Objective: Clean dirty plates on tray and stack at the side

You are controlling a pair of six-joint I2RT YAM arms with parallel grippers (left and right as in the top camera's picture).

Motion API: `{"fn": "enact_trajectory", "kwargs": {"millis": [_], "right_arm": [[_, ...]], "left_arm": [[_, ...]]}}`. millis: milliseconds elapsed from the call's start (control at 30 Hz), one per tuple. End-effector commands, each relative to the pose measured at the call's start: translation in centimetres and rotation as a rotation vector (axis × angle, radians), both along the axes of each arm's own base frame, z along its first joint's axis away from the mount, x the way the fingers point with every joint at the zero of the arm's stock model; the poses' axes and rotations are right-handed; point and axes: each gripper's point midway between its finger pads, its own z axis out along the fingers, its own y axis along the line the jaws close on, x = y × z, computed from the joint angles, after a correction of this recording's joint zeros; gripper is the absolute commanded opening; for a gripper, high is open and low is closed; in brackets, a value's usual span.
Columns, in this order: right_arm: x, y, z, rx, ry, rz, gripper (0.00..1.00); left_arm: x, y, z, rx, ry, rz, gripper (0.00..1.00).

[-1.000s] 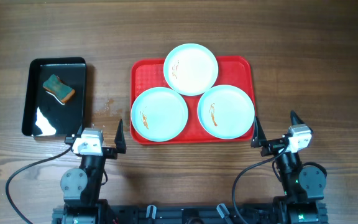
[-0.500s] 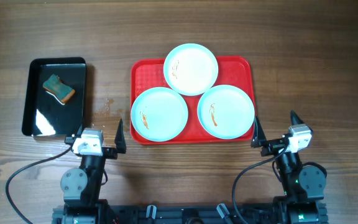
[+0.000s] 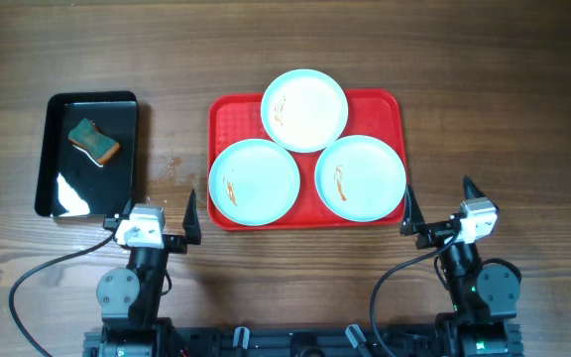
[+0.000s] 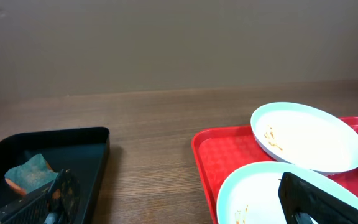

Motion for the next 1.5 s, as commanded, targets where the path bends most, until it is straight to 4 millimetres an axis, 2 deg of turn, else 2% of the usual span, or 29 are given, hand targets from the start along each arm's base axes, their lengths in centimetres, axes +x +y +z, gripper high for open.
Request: {"fn": "enact_trajectory", "kwargs": {"millis": [0,700,767,800,833,867,900,967,1033,1167,1233,1300,1367,1467], "right_arm": [[0.1,-0.4,0.1,-0.017,-0.007,-0.021,1.0],[0.1,-0.4,0.1,-0.017,-0.007,-0.021,1.0],[0.1,-0.4,0.1,-0.017,-0.007,-0.021,1.0],[0.1,-0.4,0.1,-0.017,-0.007,-0.021,1.0],[0.1,-0.4,0.1,-0.017,-0.007,-0.021,1.0],[0.1,-0.4,0.1,-0.017,-0.007,-0.021,1.0],[0.1,-0.4,0.1,-0.017,-0.007,-0.021,1.0],[0.1,-0.4,0.1,-0.017,-0.007,-0.021,1.0],[0.1,-0.4,0.1,-0.017,-0.007,-0.021,1.0],[0.1,-0.4,0.1,-0.017,-0.007,-0.021,1.0],[0.1,-0.4,0.1,-0.017,-0.007,-0.021,1.0],[0.1,-0.4,0.1,-0.017,-0.007,-0.021,1.0],[0.1,-0.4,0.1,-0.017,-0.007,-0.021,1.0],[0.1,-0.4,0.1,-0.017,-0.007,-0.021,1.0]], "left_arm": [[0.0,-0.1,-0.2,0.014,0.004,-0.006,1.0],[0.0,-0.4,-0.1,0.005,0.001,-0.024,1.0],[-0.8,-3.9,0.5,-0.125,0.001,-0.225,1.0],[-1.9,-6.5,0.8,-0.224,0.026,-0.385,1.0],[-3.6,-9.1,1.0,-0.327,0.08,-0.559,1.0],[-6.2,-11.8,1.0,-0.43,0.172,-0.762,1.0],[-7.9,-13.0,1.1,-0.475,0.224,-0.877,1.0],[-9.7,-14.0,2.2,-0.511,0.246,-0.997,1.0],[-10.5,-14.3,3.4,-0.522,0.226,-1.052,1.0],[-11.3,-14.2,7.1,-0.448,0.04,-1.098,1.0],[-10.7,-13.7,8.6,-0.444,-0.033,-1.051,1.0],[-8.6,-12.3,9.7,-0.499,-0.056,-0.907,1.0],[-6.3,-10.6,9.9,-0.525,-0.048,-0.754,1.0],[-3.6,-8.7,9.4,-0.455,0.015,-0.584,1.0]]}}
